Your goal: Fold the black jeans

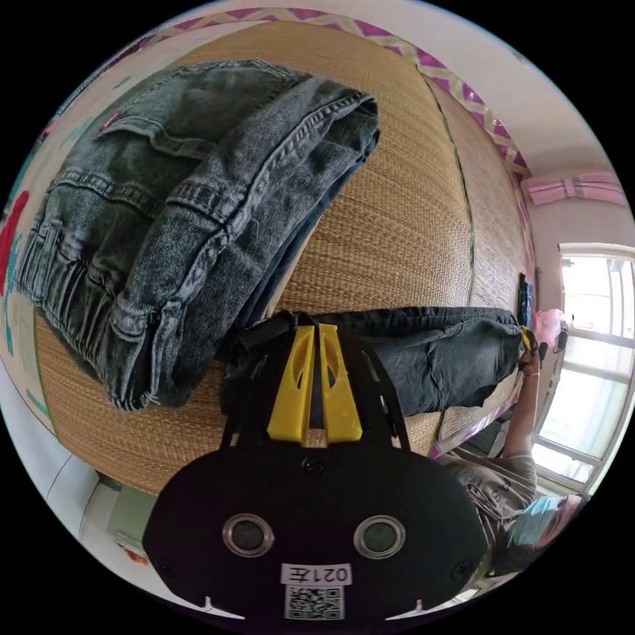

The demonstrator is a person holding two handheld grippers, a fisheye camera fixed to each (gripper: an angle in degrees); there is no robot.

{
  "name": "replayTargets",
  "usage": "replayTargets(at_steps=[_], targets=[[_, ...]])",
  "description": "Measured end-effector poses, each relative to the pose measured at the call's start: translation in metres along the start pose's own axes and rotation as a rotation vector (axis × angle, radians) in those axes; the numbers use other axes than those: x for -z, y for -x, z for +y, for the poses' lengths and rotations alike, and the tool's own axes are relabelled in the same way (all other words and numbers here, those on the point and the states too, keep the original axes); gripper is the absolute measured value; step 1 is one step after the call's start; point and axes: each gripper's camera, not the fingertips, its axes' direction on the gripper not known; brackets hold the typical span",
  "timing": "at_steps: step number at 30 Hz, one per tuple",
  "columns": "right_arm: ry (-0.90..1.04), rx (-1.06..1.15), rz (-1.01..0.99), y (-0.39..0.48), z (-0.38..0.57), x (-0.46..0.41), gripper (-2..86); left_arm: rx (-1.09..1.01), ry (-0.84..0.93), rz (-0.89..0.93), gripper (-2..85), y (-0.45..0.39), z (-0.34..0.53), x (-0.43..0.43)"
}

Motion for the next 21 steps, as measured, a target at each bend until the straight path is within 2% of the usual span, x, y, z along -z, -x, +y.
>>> replayTargets(at_steps=[2, 4, 7, 9, 12, 14, 15, 17, 19, 21], targets=[[-0.033, 0.032, -0.081, 0.007, 0.004, 0.005, 2.4, 0.002, -0.013, 0.004, -0.1, 0.013, 0.007, -0.010], [-0.073, 0.063, -0.115, 0.022, 0.015, 0.018, 4.6, -0.042, -0.117, 0.049, 1.4, 0.027, 0.033, 0.000], [-0.270, 0.137, -0.180, 0.056, 0.046, 0.073, 5.2, -0.008, -0.240, 0.089, 4.6, 0.065, 0.085, 0.025], [-0.249, 0.237, -0.148, 0.091, 0.056, 0.082, 3.9, 0.014, -0.335, 0.075, 5.0, 0.080, 0.122, 0.041], [-0.077, 0.488, -0.002, 0.171, 0.070, 0.040, 0.8, -0.090, -0.425, 0.076, 5.1, 0.065, 0.166, 0.055], [0.060, 0.647, 0.221, 0.225, 0.082, -0.024, -0.3, -0.208, -0.402, 0.051, 4.8, 0.037, 0.183, 0.047], [0.079, 0.681, 0.294, 0.235, 0.085, -0.041, -0.5, -0.278, -0.353, -0.022, 4.3, 0.016, 0.192, 0.036], [0.138, 0.729, 0.611, 0.248, 0.089, -0.106, -0.8, -0.353, -0.297, -0.173, 2.7, -0.010, 0.210, 0.015], [0.178, 0.784, 0.757, 0.247, 0.094, -0.137, -0.9, -0.262, -0.365, -0.310, 0.4, -0.006, 0.247, 0.009], [0.156, 0.759, 0.766, 0.256, 0.096, -0.132, -0.9, -0.159, -0.425, -0.246, 0.3, 0.020, 0.278, 0.019]])
